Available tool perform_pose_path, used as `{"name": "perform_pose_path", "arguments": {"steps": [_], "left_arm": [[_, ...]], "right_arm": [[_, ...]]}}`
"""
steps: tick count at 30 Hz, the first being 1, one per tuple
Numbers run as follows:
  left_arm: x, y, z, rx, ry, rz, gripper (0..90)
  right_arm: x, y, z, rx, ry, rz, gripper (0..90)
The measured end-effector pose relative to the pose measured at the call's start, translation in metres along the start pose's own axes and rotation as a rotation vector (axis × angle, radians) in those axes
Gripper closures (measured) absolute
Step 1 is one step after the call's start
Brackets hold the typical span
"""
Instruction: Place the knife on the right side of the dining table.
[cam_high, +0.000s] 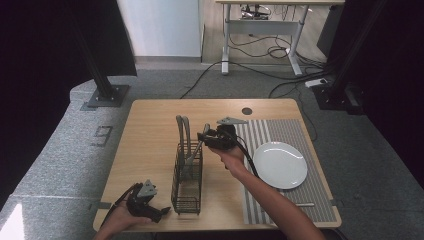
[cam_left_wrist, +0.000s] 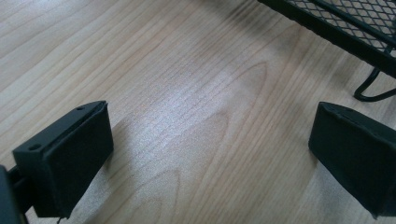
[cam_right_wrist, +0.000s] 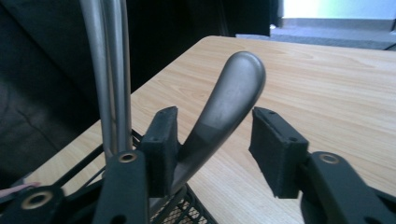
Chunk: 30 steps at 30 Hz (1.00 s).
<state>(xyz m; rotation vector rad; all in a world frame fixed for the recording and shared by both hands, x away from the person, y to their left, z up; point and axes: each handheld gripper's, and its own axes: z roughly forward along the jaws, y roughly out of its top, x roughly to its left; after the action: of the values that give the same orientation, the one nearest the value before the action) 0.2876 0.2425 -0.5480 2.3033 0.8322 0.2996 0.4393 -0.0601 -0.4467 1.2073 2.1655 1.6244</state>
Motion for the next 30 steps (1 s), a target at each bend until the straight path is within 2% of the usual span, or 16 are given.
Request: {"name": "perform_pose_path", "arguments": {"steps": [5,7,10,16,22,25,28,30], "left_arm": [[0.000,0.000,0.000,0.000,0.000,0.000,0.0],[0.000,0.000,0.000,0.000,0.000,0.001,0.0],[0.000,0.000,0.000,0.000,-0.001,0.001,0.0],[0.000,0.000,0.000,0.001,-0.001,0.003,0.0],[0.000,0.000,0.000,0.001,-0.003,0.004,0.0],[0.000,-0.001,0.000,0.000,-0.004,0.005,0.0],[0.000,-0.001,-0.001,0.000,-0.004,0.006,0.0],[0.000,-0.001,-0.001,-0.001,-0.005,0.006,0.0]], "right_arm": [[0.004,0.002,0.002,0.014,0.021,-0.004,64.5],[0.003,0.003,0.002,0.022,0.024,0.024,66.0],[-0.001,0.005,0.000,0.025,0.059,0.069,69.6],[0.002,0.007,-0.005,0.011,0.092,0.084,72.3],[-0.003,0.008,-0.007,0.011,0.132,0.142,74.2],[-0.009,0.007,-0.004,0.012,0.161,0.198,75.9],[-0.017,0.004,-0.002,-0.012,0.186,0.249,76.8],[-0.018,0.004,-0.002,-0.016,0.190,0.256,77.1]]}}
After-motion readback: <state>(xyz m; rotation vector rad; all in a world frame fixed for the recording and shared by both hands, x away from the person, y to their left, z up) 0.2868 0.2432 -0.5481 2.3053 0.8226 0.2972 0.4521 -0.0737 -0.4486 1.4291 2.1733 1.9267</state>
